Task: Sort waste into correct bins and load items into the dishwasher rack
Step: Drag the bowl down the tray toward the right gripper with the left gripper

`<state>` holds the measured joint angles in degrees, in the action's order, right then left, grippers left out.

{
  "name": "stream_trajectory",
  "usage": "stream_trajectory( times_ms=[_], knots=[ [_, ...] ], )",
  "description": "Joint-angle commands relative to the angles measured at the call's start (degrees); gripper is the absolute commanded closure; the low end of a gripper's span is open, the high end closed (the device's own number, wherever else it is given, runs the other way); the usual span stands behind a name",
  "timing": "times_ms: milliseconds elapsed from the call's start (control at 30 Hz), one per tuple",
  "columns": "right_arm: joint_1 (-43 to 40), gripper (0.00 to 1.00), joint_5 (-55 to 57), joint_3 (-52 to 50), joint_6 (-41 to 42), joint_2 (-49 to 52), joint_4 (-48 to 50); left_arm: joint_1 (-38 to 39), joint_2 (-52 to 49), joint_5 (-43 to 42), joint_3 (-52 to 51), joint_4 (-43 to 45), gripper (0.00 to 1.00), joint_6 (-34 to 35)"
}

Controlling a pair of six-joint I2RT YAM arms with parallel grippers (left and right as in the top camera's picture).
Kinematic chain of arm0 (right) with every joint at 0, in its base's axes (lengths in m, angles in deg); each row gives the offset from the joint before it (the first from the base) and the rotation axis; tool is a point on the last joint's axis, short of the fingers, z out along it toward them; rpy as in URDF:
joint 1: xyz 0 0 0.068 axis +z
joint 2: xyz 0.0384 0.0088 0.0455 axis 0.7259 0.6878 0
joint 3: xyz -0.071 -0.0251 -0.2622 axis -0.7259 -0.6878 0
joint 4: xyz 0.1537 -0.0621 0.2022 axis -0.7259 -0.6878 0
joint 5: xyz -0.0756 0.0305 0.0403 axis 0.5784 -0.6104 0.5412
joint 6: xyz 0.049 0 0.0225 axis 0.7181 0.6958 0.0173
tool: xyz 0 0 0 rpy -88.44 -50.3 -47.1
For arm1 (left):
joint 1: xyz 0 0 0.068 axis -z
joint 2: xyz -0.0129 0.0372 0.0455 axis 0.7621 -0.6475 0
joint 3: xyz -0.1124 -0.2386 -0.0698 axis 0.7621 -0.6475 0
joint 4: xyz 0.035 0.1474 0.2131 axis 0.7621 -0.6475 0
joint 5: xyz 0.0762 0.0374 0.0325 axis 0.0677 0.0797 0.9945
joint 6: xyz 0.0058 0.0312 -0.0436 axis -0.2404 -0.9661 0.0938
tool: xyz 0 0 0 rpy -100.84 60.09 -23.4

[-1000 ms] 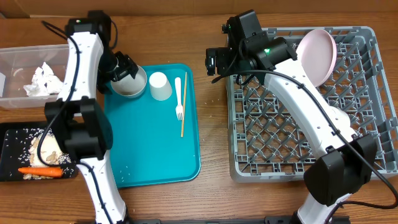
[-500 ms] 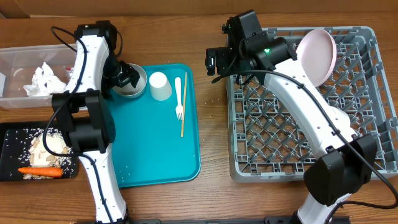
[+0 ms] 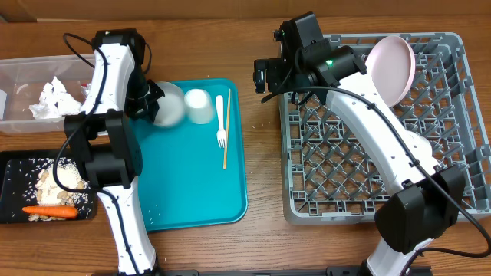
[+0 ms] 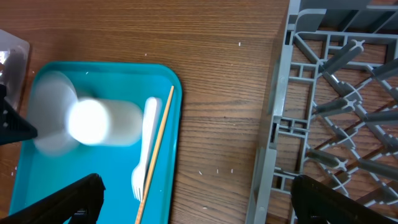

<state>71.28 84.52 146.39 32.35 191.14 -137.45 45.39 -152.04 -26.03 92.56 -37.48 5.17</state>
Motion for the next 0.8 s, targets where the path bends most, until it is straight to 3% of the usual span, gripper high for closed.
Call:
stream_trajectory(
  times_ms=[0,533,767],
  knots=[
    [-0.07,0.00,-0.33,-0.20,0.24,0.09,0.09,-0.22,-0.92,1.90,-0.46,-1.51,0.96,-1.11],
    [-0.07,0.00,-0.33,-0.20,0.24,0.09,0.09,-0.20,1.66,4.76,-0.46,-9.53,0.96,-3.32],
    [-0.07,0.00,-0.33,-0.20,0.24,0.09,0.11,0.13,8.20,-2.23,-0.46,-9.51,0.96,-11.58]
  ],
)
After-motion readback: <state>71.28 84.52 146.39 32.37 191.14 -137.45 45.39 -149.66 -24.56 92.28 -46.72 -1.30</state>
